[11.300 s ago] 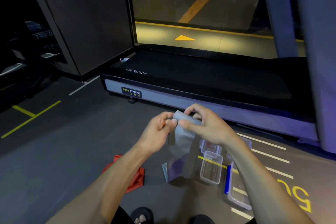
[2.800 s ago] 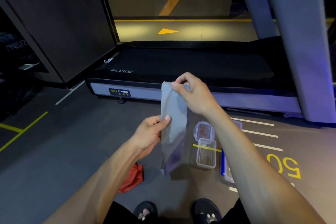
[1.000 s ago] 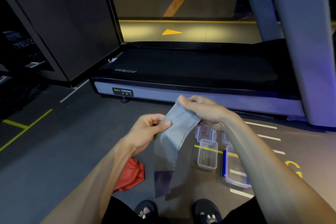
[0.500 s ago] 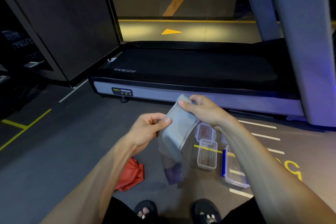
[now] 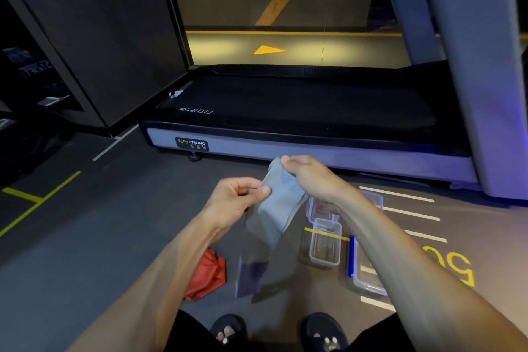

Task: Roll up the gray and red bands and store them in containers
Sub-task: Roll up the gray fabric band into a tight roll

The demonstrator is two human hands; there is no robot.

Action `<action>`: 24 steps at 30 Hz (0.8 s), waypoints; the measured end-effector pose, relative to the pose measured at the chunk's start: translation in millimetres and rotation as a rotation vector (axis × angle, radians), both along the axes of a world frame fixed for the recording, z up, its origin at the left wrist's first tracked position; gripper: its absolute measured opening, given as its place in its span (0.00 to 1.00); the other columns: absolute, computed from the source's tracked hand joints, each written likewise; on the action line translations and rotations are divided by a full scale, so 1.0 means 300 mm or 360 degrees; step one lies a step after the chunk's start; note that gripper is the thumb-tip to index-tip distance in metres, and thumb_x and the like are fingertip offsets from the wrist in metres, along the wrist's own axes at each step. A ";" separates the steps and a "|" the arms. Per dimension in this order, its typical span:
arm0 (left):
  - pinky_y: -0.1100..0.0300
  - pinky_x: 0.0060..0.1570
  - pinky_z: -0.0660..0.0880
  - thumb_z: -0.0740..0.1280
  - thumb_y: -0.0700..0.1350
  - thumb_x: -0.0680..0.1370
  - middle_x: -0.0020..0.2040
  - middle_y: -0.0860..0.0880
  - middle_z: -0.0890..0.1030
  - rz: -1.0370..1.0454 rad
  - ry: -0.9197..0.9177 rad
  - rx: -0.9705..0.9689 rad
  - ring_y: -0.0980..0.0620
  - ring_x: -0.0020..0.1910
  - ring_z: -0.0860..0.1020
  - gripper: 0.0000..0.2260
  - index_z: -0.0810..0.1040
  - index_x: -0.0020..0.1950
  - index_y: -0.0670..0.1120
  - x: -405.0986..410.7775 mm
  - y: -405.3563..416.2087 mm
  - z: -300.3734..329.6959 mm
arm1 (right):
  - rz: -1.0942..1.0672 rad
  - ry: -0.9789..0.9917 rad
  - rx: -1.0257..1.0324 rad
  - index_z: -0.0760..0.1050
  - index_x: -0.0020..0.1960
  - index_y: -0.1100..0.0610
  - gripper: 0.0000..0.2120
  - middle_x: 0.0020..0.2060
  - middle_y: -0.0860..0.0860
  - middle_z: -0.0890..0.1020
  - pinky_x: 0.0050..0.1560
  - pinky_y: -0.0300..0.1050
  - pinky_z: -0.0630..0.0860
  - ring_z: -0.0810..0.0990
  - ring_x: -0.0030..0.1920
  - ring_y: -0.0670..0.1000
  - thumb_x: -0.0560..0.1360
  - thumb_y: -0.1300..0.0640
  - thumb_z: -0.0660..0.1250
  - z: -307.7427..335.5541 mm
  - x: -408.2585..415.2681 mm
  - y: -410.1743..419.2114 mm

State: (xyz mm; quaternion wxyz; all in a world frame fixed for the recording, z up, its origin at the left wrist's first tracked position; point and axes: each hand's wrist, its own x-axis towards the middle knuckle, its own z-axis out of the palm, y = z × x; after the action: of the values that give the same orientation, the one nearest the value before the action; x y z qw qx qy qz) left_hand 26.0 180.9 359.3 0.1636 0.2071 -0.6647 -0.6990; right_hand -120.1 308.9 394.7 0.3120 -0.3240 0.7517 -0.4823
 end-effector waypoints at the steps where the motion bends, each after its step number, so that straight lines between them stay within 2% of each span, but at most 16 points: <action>1: 0.63 0.38 0.79 0.72 0.37 0.76 0.40 0.43 0.86 0.0010 0.0004 -0.0006 0.53 0.36 0.83 0.04 0.84 0.49 0.37 0.001 -0.001 0.000 | -0.0006 -0.0038 -0.0016 0.78 0.62 0.56 0.24 0.58 0.49 0.81 0.66 0.53 0.73 0.79 0.59 0.50 0.82 0.38 0.59 0.002 0.004 -0.004; 2: 0.63 0.38 0.79 0.72 0.38 0.76 0.41 0.43 0.86 0.0021 0.0009 -0.0006 0.53 0.36 0.83 0.05 0.84 0.49 0.37 0.002 -0.001 0.001 | 0.0005 -0.0060 -0.0038 0.77 0.63 0.55 0.25 0.59 0.48 0.81 0.67 0.52 0.73 0.79 0.60 0.49 0.81 0.36 0.60 0.003 0.005 -0.008; 3: 0.63 0.39 0.79 0.73 0.38 0.76 0.41 0.43 0.86 0.0030 0.0014 0.0001 0.53 0.36 0.83 0.05 0.84 0.48 0.37 0.004 0.000 0.004 | 0.0023 -0.0052 -0.0046 0.77 0.62 0.56 0.28 0.56 0.47 0.81 0.63 0.50 0.74 0.79 0.57 0.48 0.79 0.33 0.62 0.006 0.007 -0.010; 5: 0.63 0.38 0.79 0.72 0.37 0.76 0.40 0.43 0.86 0.0038 0.0028 0.0010 0.53 0.36 0.83 0.03 0.84 0.47 0.38 0.008 0.000 0.007 | 0.0056 0.0050 -0.0018 0.76 0.60 0.56 0.28 0.50 0.48 0.81 0.48 0.44 0.74 0.78 0.47 0.47 0.76 0.32 0.66 0.009 0.014 -0.010; 6: 0.64 0.38 0.79 0.72 0.37 0.76 0.40 0.43 0.86 0.0040 0.0037 0.0017 0.53 0.37 0.84 0.03 0.84 0.47 0.38 0.008 0.000 0.008 | 0.0047 0.0109 -0.0002 0.75 0.58 0.55 0.26 0.48 0.49 0.81 0.46 0.45 0.73 0.78 0.45 0.47 0.75 0.33 0.68 0.003 0.013 -0.011; 10: 0.63 0.39 0.79 0.74 0.41 0.72 0.42 0.42 0.87 0.0028 0.0062 0.0052 0.52 0.38 0.84 0.07 0.85 0.47 0.40 0.010 0.007 0.024 | -0.0049 0.0169 -0.0023 0.77 0.53 0.52 0.27 0.48 0.51 0.84 0.49 0.52 0.78 0.83 0.48 0.53 0.70 0.29 0.67 -0.010 0.009 -0.014; 12: 0.63 0.40 0.79 0.74 0.43 0.70 0.41 0.43 0.87 0.0023 0.0090 0.0083 0.52 0.37 0.84 0.07 0.85 0.46 0.41 0.011 0.010 0.030 | -0.0070 0.0250 0.0002 0.77 0.52 0.53 0.26 0.47 0.52 0.84 0.47 0.51 0.76 0.83 0.48 0.53 0.73 0.30 0.66 -0.007 0.004 -0.011; 17: 0.62 0.40 0.79 0.74 0.43 0.69 0.41 0.44 0.86 0.0003 0.0150 0.0132 0.52 0.38 0.83 0.05 0.87 0.43 0.45 0.012 0.010 0.037 | -0.0015 0.0347 0.0030 0.79 0.49 0.61 0.28 0.38 0.51 0.79 0.42 0.48 0.70 0.76 0.39 0.50 0.79 0.34 0.63 0.000 -0.004 0.000; 21: 0.62 0.40 0.80 0.74 0.43 0.70 0.41 0.42 0.87 0.0026 0.0124 0.0089 0.51 0.38 0.84 0.06 0.86 0.45 0.43 0.017 0.006 0.041 | 0.0066 0.0311 0.0065 0.77 0.47 0.66 0.34 0.33 0.52 0.74 0.39 0.50 0.66 0.71 0.34 0.52 0.78 0.32 0.61 0.011 0.007 0.002; 24: 0.63 0.38 0.78 0.76 0.44 0.70 0.39 0.43 0.86 0.0080 0.0098 -0.0019 0.52 0.36 0.83 0.07 0.85 0.45 0.42 0.015 0.005 0.037 | 0.0087 0.0221 0.0012 0.76 0.46 0.67 0.35 0.33 0.53 0.69 0.39 0.51 0.63 0.66 0.34 0.52 0.75 0.31 0.64 0.017 0.013 0.003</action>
State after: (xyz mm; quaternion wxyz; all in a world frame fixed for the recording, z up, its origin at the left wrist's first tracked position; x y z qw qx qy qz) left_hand 30.3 182.3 370.3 0.2029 0.2010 -0.6581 -0.6967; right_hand -116.2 309.8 399.8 0.2734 -0.3758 0.7642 -0.4473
